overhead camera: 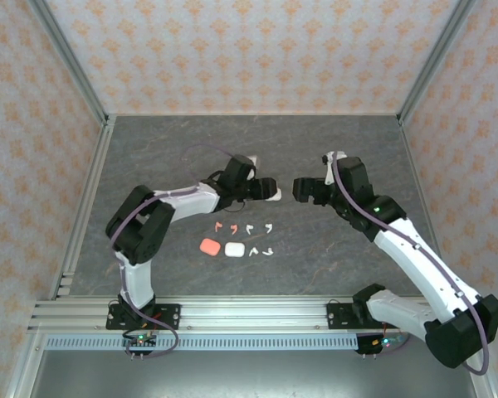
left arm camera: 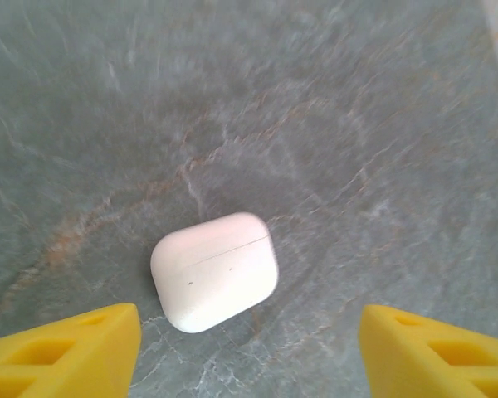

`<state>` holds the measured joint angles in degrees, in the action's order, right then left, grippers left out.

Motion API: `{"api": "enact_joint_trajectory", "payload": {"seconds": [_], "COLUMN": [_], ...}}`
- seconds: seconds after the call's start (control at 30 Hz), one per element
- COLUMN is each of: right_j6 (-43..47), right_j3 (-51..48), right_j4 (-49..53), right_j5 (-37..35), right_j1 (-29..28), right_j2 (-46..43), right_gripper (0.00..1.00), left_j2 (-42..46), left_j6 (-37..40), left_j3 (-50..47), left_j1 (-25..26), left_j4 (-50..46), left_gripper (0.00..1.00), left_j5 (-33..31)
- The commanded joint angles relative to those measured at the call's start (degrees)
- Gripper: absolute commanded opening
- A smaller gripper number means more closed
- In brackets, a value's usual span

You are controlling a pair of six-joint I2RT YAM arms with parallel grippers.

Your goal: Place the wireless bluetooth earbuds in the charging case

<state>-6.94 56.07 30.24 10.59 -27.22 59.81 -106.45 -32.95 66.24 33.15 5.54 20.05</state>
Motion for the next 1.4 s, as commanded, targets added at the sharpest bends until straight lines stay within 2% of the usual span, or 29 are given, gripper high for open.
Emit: {"api": "enact_joint_trajectory", "payload": {"seconds": [0.0, 0.13, 0.37, 0.57, 0.67, 0.93, 1.37], "right_j6": [4.6, 6.9, 13.0, 19.2, 21.4, 24.1, 25.2], "right_j3": [2.3, 2.9, 9.2, 18.0, 21.8, 25.9, 22.9], "right_j4": [3.9, 5.7, 7.1, 10.3, 11.6, 12.5, 12.2], "right_j5": [5.8, 5.2, 4.5, 3.7, 3.4, 2.6, -0.5], "right_j1": [-2.6, -9.4, -20.9, -26.8, -29.0, -32.8, -34.1], "right_j2": [2.2, 7.5, 25.0, 39.0, 44.2, 53.2, 54.6], "right_gripper": [0.97, 0.95, 0.90, 0.88, 0.87, 0.86, 0.73], "left_j2": [6.9, 13.9, 24.9, 31.1, 33.4, 36.6, 36.8], "left_j6": [2.0, 3.4, 2.7, -0.3, -0.4, 0.8, 0.5], "left_j3": [-1.9, -5.8, -14.2, -20.4, -22.3, -23.0, -23.5], "left_j1": [-2.4, -6.6, -17.8, -27.0, -29.8, -32.0, -32.3], "left_j4": [-3.6, -4.5, -5.4, -5.4, -6.0, -8.6, -8.4], "left_gripper": [0.72, 0.75, 0.78, 0.80, 0.80, 0.82, 0.82], "left_j5": [-2.6, -1.7, 2.0, 6.6, 7.3, 7.4, 7.4]}}
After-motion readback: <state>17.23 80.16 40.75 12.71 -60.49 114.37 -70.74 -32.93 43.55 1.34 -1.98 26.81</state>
